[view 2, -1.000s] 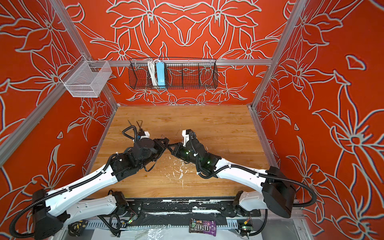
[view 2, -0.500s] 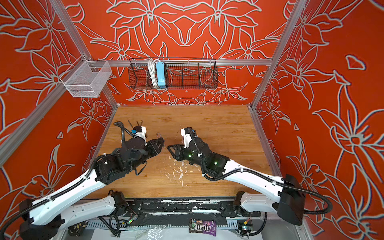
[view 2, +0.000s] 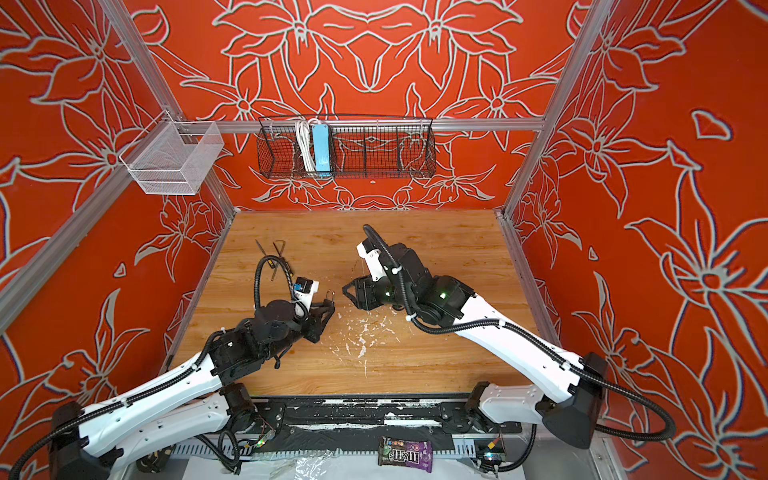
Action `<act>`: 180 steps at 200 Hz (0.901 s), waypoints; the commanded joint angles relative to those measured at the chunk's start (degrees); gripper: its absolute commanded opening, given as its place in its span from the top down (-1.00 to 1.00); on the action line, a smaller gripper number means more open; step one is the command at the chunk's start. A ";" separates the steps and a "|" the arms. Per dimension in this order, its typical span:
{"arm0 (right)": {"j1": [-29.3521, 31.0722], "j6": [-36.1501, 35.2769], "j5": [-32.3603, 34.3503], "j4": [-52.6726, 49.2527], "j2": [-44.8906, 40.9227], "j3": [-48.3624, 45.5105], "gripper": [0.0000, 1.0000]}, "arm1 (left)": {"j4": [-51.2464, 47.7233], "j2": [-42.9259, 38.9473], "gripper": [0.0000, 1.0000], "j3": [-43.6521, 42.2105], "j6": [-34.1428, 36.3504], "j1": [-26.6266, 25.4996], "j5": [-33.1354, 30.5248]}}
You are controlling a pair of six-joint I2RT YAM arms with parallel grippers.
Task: Unlock with the key
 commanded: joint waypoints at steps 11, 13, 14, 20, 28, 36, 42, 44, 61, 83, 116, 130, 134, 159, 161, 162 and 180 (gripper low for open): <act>-1.32 -3.32 -4.21 -7.31 6.35 6.21 -0.08 | 11.37 1.41 1.00 -0.01 8.67 0.12 4.63; -1.33 -3.32 -4.14 -7.20 6.73 6.36 -0.08 | 11.61 1.58 1.00 -0.08 8.76 0.13 4.63; -1.33 -3.32 -4.14 -7.12 6.87 6.44 -0.08 | 11.72 1.67 1.00 -0.12 8.79 0.14 4.68; -1.33 -3.09 -3.77 -6.83 7.65 6.76 -0.09 | 12.33 2.01 1.00 -0.31 9.11 0.07 4.99; -1.50 -2.84 -3.17 -6.71 8.73 7.32 -0.10 | 12.71 2.41 1.00 -0.27 9.25 0.13 5.47; -1.71 -3.04 -3.18 -7.12 10.12 8.50 -0.10 | 12.74 2.63 1.00 -0.09 9.26 0.09 5.79; -1.88 -3.26 -2.95 -7.94 11.30 9.79 -0.10 | 12.97 2.65 1.00 -0.20 9.24 0.18 5.90; -1.93 -3.42 -2.75 -8.28 11.73 10.24 -0.11 | 13.15 2.64 1.00 -0.28 9.25 0.15 5.94; -2.00 -4.75 0.52 -11.81 14.89 13.84 -0.11 | 14.75 2.38 1.00 -1.46 9.27 0.13 6.14; -2.32 -4.99 3.47 -13.51 17.23 15.60 -0.11 | 14.44 2.03 1.00 -1.67 9.17 0.13 6.46; -2.67 -6.13 5.44 -16.01 19.87 17.05 -0.12 | 14.27 1.25 1.00 -2.13 9.88 0.14 6.05; -3.05 -6.45 5.24 -16.12 20.37 17.48 -0.12 | 14.56 0.99 1.00 -2.36 10.09 0.12 6.15; -3.07 -6.68 5.19 -16.42 20.49 17.71 -0.12 | 14.56 0.97 1.00 -2.38 10.06 0.14 6.06; -4.53 -7.70 6.08 -17.73 20.96 18.48 -0.12 | 14.73 0.88 1.00 -3.04 10.51 0.07 6.14; -4.70 -7.82 5.73 -17.73 20.98 18.48 -0.12 | 14.80 0.88 1.00 -3.10 10.50 0.12 6.13; -4.77 -7.81 5.58 -17.75 20.98 18.48 -0.12 | 14.81 0.88 1.00 -3.13 10.54 0.13 6.13; -5.39 -9.50 2.71 -18.09 21.07 18.49 -0.11 | 14.65 0.57 1.00 -3.28 10.33 0.14 6.00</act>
